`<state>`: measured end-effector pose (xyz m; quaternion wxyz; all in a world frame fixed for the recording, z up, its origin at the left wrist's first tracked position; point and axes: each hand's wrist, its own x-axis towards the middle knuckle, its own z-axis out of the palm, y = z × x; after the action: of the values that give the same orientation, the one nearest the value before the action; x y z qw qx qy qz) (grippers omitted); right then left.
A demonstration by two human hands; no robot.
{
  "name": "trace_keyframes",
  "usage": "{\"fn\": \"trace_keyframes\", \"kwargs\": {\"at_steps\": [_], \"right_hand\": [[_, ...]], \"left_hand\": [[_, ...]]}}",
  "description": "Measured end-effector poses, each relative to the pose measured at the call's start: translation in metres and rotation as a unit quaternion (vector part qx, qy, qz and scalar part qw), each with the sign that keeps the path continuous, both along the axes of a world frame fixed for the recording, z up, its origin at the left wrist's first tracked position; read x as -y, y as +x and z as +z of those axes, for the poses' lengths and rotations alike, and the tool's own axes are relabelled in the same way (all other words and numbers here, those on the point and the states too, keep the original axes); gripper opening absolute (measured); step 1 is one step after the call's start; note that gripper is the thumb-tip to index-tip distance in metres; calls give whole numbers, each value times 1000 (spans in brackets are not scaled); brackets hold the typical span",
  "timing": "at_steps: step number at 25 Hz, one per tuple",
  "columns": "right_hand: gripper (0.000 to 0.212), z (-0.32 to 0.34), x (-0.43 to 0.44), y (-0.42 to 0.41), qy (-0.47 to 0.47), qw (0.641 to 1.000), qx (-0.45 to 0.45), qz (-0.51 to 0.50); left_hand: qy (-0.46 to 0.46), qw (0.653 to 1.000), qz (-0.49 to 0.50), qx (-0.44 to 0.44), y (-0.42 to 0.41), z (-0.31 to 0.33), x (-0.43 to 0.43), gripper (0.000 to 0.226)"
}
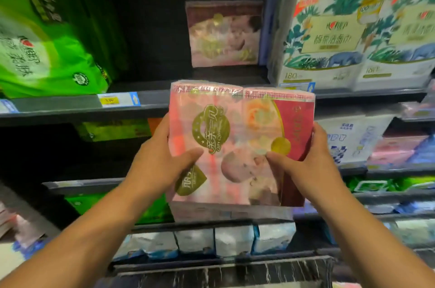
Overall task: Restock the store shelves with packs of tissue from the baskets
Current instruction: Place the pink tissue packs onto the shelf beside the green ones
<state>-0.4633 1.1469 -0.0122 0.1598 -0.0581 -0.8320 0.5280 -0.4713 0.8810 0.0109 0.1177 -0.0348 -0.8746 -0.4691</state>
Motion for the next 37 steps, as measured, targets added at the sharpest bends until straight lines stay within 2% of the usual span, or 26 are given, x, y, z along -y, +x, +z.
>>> {"fn": "trace_keyframes", "kwargs": {"at_steps": [5, 10, 14, 17, 20, 25, 28, 30, 32, 35, 37], "right_hand": [[95, 59, 9, -36, 51, 998, -22, 29], [106, 110, 7, -89, 80, 992, 6, 102], [93, 131, 12, -122, 88, 992, -31, 84], [89, 137, 20, -142, 119, 988, -37, 86], [102, 142, 28, -160, 148, 984, -26, 101], [114, 154, 41, -192, 165, 983, -29, 74], [104, 155, 44, -211, 177, 983, -11, 53], [94, 152, 50, -223, 184, 983, -4, 25], [81, 147, 58, -234, 188, 982, 21, 5], [71, 136, 63, -251, 189, 980, 58, -12], [67, 130, 65, -262, 185, 981, 57, -25]], "left_hand": [[-14, 999, 22, -20, -29, 47, 13, 58], [-6, 999, 35, -21, -68, 86, 18, 59], [23, 997, 62, -44, -87, 109, 13, 47], [32, 998, 47, -28, -103, 123, 15, 68], [29, 997, 72, -15, -126, 130, 14, 99], [1, 992, 117, -55, -170, 133, 17, 101], [-19, 992, 117, -53, -198, 134, 23, 95], [-29, 993, 106, -30, -215, 130, 22, 82], [-47, 994, 102, -3, -235, 121, 23, 79], [-78, 994, 81, 6, -264, 105, 26, 82], [-113, 992, 57, 1, -278, 100, 26, 100]]}}
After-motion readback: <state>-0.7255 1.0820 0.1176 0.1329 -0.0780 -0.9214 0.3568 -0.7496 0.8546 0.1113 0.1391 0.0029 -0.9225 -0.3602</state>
